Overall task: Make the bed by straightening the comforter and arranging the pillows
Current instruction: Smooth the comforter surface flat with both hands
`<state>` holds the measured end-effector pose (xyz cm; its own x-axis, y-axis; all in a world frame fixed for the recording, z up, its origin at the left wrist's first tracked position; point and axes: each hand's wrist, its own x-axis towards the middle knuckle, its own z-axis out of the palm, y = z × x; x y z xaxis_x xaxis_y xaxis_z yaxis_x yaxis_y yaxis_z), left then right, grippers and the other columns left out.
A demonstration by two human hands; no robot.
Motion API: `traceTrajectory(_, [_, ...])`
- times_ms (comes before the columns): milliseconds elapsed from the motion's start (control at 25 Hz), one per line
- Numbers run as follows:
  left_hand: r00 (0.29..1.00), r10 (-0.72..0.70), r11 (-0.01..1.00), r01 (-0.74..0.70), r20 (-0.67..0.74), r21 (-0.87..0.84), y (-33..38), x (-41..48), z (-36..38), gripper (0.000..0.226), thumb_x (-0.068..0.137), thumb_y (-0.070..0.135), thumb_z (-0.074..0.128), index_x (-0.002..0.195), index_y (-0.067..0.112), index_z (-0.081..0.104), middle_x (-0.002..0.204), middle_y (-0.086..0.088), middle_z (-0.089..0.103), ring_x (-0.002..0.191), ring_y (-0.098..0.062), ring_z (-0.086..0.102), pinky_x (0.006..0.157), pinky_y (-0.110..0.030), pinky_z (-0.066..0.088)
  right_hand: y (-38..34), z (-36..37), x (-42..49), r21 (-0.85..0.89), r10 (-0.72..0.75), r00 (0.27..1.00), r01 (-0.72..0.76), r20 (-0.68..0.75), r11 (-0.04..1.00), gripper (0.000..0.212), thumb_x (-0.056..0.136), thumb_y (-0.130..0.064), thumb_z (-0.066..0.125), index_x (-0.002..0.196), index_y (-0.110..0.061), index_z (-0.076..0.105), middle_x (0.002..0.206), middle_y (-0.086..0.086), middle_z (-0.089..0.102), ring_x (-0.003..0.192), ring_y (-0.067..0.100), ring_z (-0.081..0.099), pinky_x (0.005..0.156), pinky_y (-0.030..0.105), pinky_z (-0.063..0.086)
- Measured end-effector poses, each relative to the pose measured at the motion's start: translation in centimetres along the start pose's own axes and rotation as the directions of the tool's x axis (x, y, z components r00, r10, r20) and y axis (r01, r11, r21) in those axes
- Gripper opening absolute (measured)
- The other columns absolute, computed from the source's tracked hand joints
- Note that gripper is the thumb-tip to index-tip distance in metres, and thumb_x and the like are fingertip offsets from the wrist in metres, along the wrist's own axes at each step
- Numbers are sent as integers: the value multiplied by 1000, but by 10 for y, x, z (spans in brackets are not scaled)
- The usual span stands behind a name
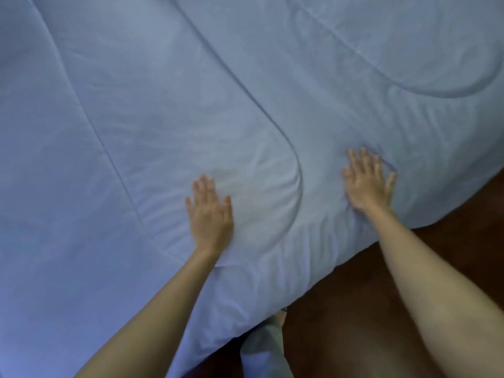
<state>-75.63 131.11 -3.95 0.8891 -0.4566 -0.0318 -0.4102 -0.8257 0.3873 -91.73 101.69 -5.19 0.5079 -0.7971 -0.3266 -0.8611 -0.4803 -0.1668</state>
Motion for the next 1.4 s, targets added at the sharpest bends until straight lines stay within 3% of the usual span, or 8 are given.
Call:
traceTrajectory(200, [956,129,986,-153,263,73,32,15,22,86,78,59,-4,153,17,7,162,2,4,149,-15,3,119,-41,-2,-1,-32,15,97,274,961,-270,-27,958,55,100,-40,22,152,-21,17,162,2,3,149,27,-3,112,67,0])
traceTrajectory(320, [992,-23,981,-2,128,192,-20,-6,15,83,83,59,1,153,16,13,161,0,12,149,-18,11,119,-43,4,-107,-18,-7,193,-72,996,83,-60,978,54,98,-31,37,148,-13,27,160,9,16,148,28,9,115,60,7])
traceTrajectory(520, [976,-213,955,198,45,222,-75,-24,-7,76,93,58,22,153,13,12,161,-1,13,149,-21,11,119,-48,4,-179,30,-49,-70,-593,774,619,221,782,56,99,-44,27,151,-33,8,162,-5,-2,149,19,-4,115,57,-4])
traceTrajectory(720, [949,-313,935,302,34,183,-59,-22,-9,70,97,46,39,152,10,15,160,-7,16,148,-28,12,117,-54,7,-44,6,-16,-51,-212,973,218,95,975,55,99,-49,21,150,-39,2,162,-7,-5,149,18,-5,114,58,-3])
traceTrajectory(1000, [997,-76,996,77,-18,50,95,45,29,74,89,45,19,143,-2,35,152,-22,33,143,-37,28,114,-54,19,126,-80,88,98,298,950,-307,95,947,52,100,-41,18,151,-29,18,162,-2,5,148,29,1,110,69,2])
traceTrajectory(1120, [998,-24,1000,23,55,12,204,67,81,82,83,50,8,147,3,30,156,-15,26,146,-31,21,117,-50,13,88,-100,152,129,-119,982,138,-149,982,52,90,-34,29,129,-10,54,145,16,44,138,35,34,109,67,22])
traceTrajectory(1240, [982,-136,988,124,134,90,280,67,132,84,82,54,1,152,9,14,161,-7,11,149,-26,8,119,-46,4,36,-96,181,11,-699,684,713,206,701,49,100,-32,32,148,-24,30,160,1,18,148,22,14,117,56,8])
traceTrajectory(1400, [970,-240,954,232,21,191,295,65,152,74,89,50,16,151,9,21,159,-7,21,147,-28,19,117,-48,12,40,-103,253,-147,-780,588,809,212,569,53,101,-41,24,151,-33,8,162,-7,1,149,17,1,116,55,0])
